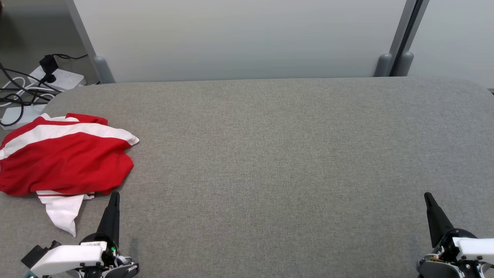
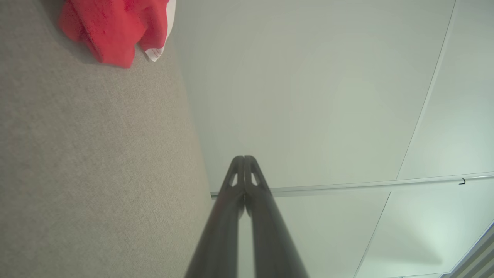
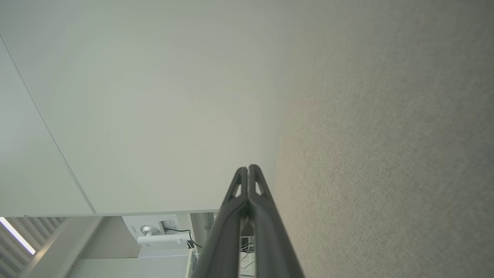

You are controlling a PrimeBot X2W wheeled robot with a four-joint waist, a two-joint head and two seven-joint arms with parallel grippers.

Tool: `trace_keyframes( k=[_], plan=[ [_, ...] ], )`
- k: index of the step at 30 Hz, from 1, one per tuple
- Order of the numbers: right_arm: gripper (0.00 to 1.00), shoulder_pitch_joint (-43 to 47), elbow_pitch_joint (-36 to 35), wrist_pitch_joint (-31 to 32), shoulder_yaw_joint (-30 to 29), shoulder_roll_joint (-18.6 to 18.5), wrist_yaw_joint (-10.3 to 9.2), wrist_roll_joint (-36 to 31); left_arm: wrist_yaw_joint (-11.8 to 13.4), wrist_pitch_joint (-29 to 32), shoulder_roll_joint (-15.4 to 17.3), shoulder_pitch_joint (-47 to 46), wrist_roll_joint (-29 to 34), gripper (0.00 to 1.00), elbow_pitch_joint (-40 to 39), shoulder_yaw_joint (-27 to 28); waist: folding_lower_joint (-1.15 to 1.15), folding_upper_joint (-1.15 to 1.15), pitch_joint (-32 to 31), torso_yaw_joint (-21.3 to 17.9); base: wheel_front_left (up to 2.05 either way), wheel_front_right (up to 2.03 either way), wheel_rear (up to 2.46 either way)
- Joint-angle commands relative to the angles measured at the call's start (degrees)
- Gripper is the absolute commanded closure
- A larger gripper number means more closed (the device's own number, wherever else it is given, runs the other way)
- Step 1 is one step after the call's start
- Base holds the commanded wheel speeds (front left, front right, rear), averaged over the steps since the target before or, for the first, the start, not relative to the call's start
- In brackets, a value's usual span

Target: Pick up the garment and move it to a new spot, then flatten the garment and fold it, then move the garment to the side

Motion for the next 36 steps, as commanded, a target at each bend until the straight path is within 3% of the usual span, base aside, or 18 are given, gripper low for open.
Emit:
trace_keyframes(
  k=[1,7,8,17,22,36],
  plan=[
    [1.0,-2.6,-1.6,0.4,0.9,-0.6,0.26,0.7,-0.5,0.4,0.5,-3.1,-0.2,1.0,-1.3,1.9,0.0,0.0,0.0,0.0,0.0,0.0,0.0],
    [1.0,-2.6,-1.6,0.4,0.9,-0.6,0.26,0.7,-0.5,0.4,0.5,-3.1,-0.2,1.0,-1.3,1.9,0.0,0.0,0.0,0.0,0.0,0.0,0.0],
    [0.0,0.1,0.2,0.0,0.1,0.0,0.0,0.0,0.0,0.0,0.0,0.1,0.0,0.0,0.2,0.0,0.0,0.0,0.0,0.0,0.0,0.0,0.0],
    [0.0,1.0,1.4,-0.8,1.6,0.5,0.0,0.1,0.0,-0.6,-0.3,1.1,0.1,0.0,1.6,-0.9,0.13,0.0,-0.3,0.0,0.0,0.0,0.0],
    [0.0,1.1,1.0,-1.4,2.5,0.4,0.01,0.2,0.0,-1.3,-0.3,1.1,-0.3,0.0,1.2,-1.7,0.01,0.0,-0.6,-0.1,0.0,0.0,0.0],
    [0.0,0.5,-0.1,-4.2,5.6,-0.3,0.04,-3.0,-0.1,-4.3,0.5,0.1,4.1,0.0,0.4,-4.0,0.0,0.0,-1.1,0.0,0.0,0.0,0.0]
  ],
)
